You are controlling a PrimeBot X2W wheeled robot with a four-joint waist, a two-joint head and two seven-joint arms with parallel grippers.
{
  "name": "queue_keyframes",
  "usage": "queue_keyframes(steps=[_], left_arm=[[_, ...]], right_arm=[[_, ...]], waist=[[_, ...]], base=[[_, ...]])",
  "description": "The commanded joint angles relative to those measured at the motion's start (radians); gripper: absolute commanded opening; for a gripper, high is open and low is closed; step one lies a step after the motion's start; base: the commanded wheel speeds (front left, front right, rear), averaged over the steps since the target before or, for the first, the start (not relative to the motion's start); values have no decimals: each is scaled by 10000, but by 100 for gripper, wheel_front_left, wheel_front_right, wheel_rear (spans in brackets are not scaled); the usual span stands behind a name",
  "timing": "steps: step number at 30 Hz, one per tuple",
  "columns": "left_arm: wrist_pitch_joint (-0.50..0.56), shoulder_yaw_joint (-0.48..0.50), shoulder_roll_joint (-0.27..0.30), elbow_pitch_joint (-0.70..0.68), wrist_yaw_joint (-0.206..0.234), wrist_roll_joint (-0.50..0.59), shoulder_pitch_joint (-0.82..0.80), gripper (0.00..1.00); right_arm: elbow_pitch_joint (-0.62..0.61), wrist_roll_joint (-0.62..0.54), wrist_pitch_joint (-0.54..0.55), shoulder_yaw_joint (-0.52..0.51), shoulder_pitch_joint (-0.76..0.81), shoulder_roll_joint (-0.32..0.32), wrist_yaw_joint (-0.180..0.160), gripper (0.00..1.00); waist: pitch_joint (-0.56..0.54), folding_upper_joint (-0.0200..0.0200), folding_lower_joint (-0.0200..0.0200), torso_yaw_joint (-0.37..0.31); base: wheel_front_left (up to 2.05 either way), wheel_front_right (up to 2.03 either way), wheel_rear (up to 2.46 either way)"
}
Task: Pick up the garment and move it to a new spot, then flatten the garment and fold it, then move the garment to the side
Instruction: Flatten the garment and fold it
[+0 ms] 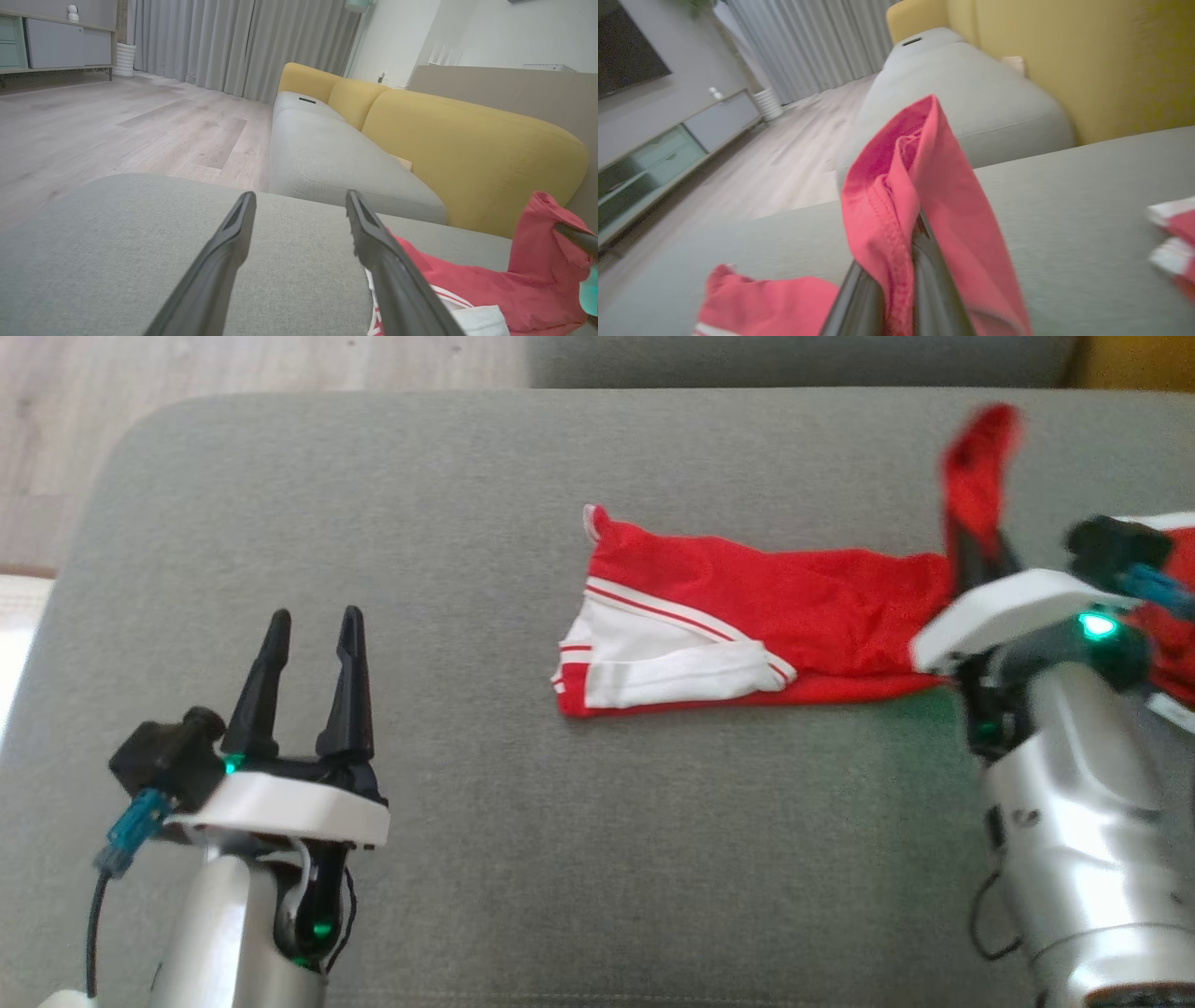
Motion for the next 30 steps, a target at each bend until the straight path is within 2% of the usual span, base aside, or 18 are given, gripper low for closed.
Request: queue_keyframes(steps=[1,5,9,18,27,28,29,30], left_arm=[[-120,300,95,-292,-61,-101,-181,100],[-120,246,95,-278,-61,-115,-141,100],[-120,117,95,-263,-61,-160,-125,100],[-120,-99,95,-201,-61,-316,-133,100],[-120,-232,95,-174,-61,-438,-220,100],[-120,-235,95,-163,-61,-435,-224,100],[-120,-242,95,-154,-61,-433,-229,100],[-120,-244,95,-148,-61,-431,-233,100]], right_arm=[[-539,541,66,728,-24,175,-9,0],[-1378,2208,330,2463,380,179,-9,0],[-1617,3476,286,3885,540,181,-9,0],[-310,4889,-309,5632,49,182,-9,0],[941,5915,-854,6942,-584,182,-9,0],[1069,6035,-944,7095,-655,182,-9,34],[1171,6233,-999,7229,-696,183,-9,100],[1152,6461,-1016,7450,-720,183,-9,100]], waist=[[-79,0,0,158],[-144,0,0,458],[-121,0,0,917],[120,0,0,1679],[376,0,0,2082],[394,0,0,2101],[405,0,0,2116],[411,0,0,2126]], base=[[0,0,0],[0,0,0],[0,0,0],[0,0,0],[0,0,0],[0,0,0],[0,0,0],[0,0,0]])
